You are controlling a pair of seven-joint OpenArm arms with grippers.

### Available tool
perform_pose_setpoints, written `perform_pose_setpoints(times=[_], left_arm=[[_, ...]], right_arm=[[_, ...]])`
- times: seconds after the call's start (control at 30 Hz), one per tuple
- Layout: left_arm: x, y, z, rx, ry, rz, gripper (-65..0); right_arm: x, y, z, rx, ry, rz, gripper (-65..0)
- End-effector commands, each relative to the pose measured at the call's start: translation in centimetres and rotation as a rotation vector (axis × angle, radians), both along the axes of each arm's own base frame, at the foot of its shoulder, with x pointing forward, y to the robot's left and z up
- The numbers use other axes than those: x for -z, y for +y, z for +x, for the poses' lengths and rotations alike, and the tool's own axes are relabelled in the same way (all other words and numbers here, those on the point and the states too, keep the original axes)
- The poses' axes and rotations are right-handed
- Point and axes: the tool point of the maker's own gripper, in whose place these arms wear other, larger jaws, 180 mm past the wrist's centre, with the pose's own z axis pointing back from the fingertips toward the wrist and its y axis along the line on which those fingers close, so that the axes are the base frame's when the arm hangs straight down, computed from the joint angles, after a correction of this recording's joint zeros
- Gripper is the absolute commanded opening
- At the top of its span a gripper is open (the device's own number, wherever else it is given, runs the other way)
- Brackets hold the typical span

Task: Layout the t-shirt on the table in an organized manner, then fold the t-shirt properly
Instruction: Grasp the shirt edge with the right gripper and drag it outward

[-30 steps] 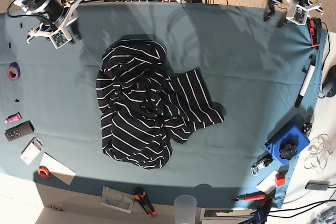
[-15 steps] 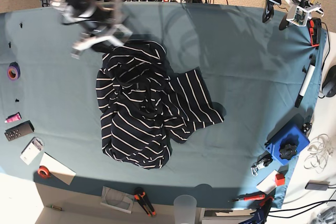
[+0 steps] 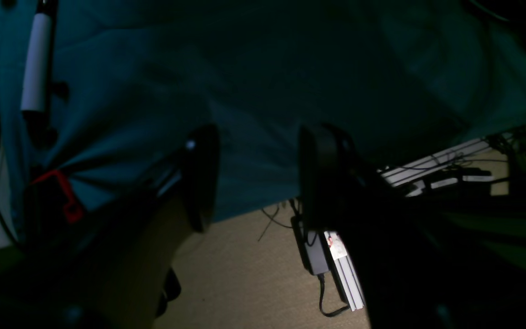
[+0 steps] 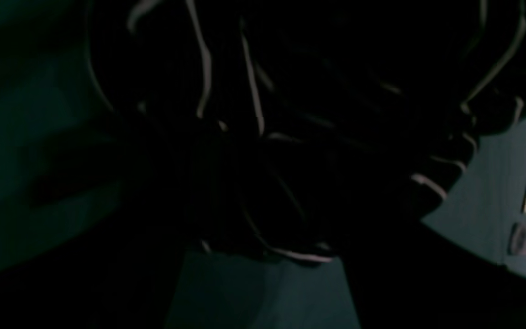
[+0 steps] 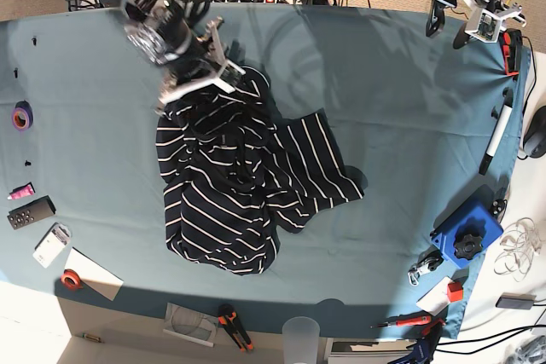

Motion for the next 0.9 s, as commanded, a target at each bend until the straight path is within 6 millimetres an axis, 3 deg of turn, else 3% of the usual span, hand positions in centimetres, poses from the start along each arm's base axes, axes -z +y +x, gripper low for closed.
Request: perform_pose_setpoints(times=[0.0,0.1,0.3,0.47,0.63,0.73,0.87], left_arm=[[-0.8,-0.3,0.2,0.011,-0.029,-0.012,-36.4],[-0.8,-0.3,0.2,0.011,-0.029,-0.012,-36.4],[-0.9,-0.3,0.4,0.011,-0.039,-0.015,-36.4],[-1.3,-0.3,1.2,0.011,-0.070,-0.015,-36.4],[-1.6,-0.4,1.6,0.012,-0.086,-0.015,-36.4],[-1.5,-0.3,1.6,0.012,-0.085,-0.014,-36.4],[-1.6,-0.4,1.6,0.012,-0.086,-0.017,-36.4]], right_arm=[[-0.6,-0.1,0.7,-0.007,-0.029,0.003,-39.1],[0.0,-0.4,0.8,-0.003,-0.022,-0.002,-43.4],[-1.1,-1.2,2.3,0.117,-0.106,0.043,-65.0],[-3.7,-2.1,4.9,0.206,-0.269,0.048,-65.0],[-7.9,-4.3,8.5,0.345,-0.458,0.036,-65.0],[-10.6,-6.5,10.5,0.446,-0.546,0.048,-65.0],[-13.4,-11.2,12.0,0.649,-0.607,0.126,-65.0]])
